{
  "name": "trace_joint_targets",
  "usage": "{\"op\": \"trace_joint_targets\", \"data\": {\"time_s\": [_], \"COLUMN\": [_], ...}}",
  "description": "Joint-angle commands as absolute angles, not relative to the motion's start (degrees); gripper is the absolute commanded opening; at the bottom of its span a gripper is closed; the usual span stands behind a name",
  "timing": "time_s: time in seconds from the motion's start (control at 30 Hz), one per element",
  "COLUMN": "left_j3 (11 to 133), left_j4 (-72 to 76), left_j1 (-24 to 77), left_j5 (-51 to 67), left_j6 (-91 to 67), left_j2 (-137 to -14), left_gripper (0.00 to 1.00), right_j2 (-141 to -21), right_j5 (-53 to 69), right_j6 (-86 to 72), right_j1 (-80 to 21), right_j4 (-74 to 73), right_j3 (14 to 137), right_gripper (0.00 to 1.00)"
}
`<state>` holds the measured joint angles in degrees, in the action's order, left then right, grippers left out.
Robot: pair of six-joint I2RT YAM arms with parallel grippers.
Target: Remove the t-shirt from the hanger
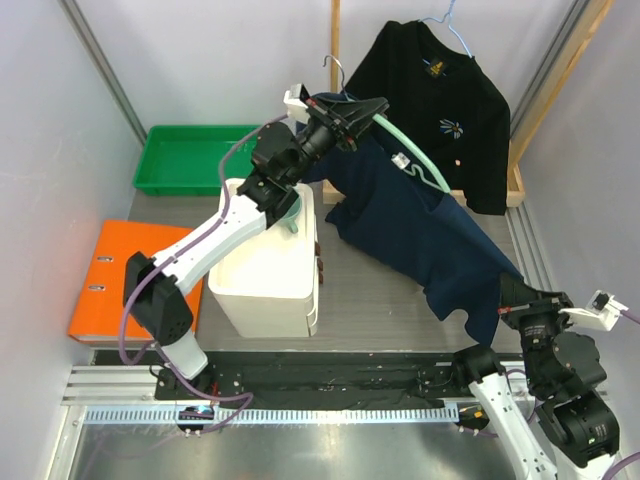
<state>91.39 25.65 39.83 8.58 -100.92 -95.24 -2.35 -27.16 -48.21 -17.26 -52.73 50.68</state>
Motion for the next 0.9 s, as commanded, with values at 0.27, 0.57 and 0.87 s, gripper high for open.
{"op": "trace_joint_targets", "data": {"time_s": [0.27,0.57,0.87], "left_j3": [96.9,99.0,108.9], "left_j4": [34.8,23.0,7.3], "left_j1": [36.3,41.8,46.8], "left_j5": [6.8,12.1,14.8], "left_j6": [-102.4,-84.5,-68.9], "left_j2": [-91.9,-92.7,-98.2], "left_gripper": [0.0,0.0,0.0], "right_j2": [-10.6,-20.8,-24.3], "right_j5": [-29.6,-13.7,3.0], "right_j6": [-46.0,-34.3,-20.5], "right_j1": [-17.1,-17.1,-17.1], "right_j4": [-51.1,-42.9,-45.2], "right_j3": [50.9,52.7,59.0], "right_gripper": [0.01,0.09,0.87]}}
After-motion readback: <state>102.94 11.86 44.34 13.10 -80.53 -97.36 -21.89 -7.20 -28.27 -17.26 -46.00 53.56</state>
